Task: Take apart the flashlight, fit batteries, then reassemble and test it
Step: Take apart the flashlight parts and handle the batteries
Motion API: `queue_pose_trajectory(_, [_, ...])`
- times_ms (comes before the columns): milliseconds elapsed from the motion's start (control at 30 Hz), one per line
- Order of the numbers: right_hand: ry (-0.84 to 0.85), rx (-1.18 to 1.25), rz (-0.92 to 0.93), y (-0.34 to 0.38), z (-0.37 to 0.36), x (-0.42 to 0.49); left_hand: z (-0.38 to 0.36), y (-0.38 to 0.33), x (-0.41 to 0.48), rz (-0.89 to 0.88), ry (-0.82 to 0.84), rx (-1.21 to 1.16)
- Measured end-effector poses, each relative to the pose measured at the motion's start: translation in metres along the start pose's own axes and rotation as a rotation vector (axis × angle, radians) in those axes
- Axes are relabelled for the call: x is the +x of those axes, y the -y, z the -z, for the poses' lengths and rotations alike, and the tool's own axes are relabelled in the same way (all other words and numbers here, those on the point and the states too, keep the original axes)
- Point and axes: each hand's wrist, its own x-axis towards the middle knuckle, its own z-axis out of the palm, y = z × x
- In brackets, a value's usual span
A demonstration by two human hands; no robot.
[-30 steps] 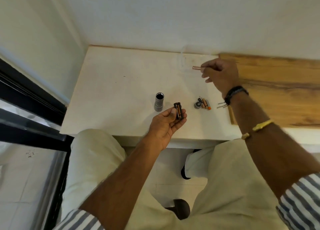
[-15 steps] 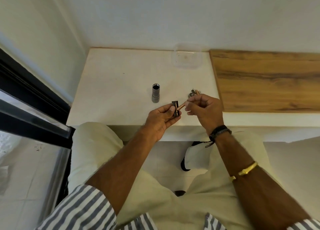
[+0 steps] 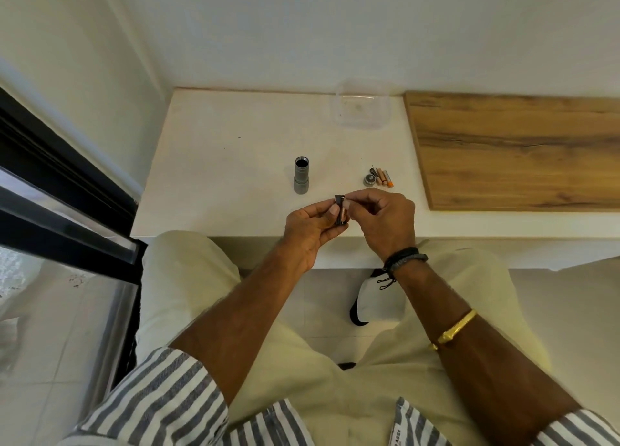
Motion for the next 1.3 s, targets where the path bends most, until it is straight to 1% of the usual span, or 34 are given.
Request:
queue_pose_trajectory(167, [-0.040, -0.052, 0.030, -0.001, -0.005, -0.007, 0.003, 0.002, 0.000, -0.013, -0.016, -0.002])
queue_pose_trajectory(367, [-0.023, -0.092, 0.079, -0.004, -0.009, -0.014, 0.003, 0.003, 0.002, -0.021, -0.018, -0.022])
queue_pose_trajectory(567, [-0.022, -0.091, 0.065, -0.003, -0.012, -0.015, 0.006, -0.005, 0.004, -0.044, 0.021, 0.026])
queue_pose_trajectory(767, [-0.050, 0.002, -0.032, 0.001, -0.014, -0.013, 0.001, -0.004, 0.002, -0.048, 0.082, 0.078])
queue_pose_trajectory(867, [-0.040, -0.039, -0.004, 0.001, -0.014, -0.011, 0.002, -0.004, 0.002, -0.069, 0.096, 0.153])
queue_pose_trajectory(967, [-0.040, -0.060, 0.019, -0.001, -0.015, -0.011, 0.003, -0.004, 0.003, -0.075, 0.100, 0.169])
queue_pose_trajectory(1067, [-0.059, -0.084, 0.031, -0.003, -0.015, -0.009, 0.002, -0.004, 0.003, -0.068, 0.086, 0.180])
queue_pose_trajectory(1167, [-0.088, -0.045, 0.009, -0.006, -0.014, -0.006, 0.001, -0.005, 0.002, -0.072, 0.048, 0.190])
queue_pose_trajectory(1300, [-0.100, 0.032, -0.054, -0.009, -0.013, -0.004, 0.001, -0.010, 0.003, -0.166, -0.106, 0.261])
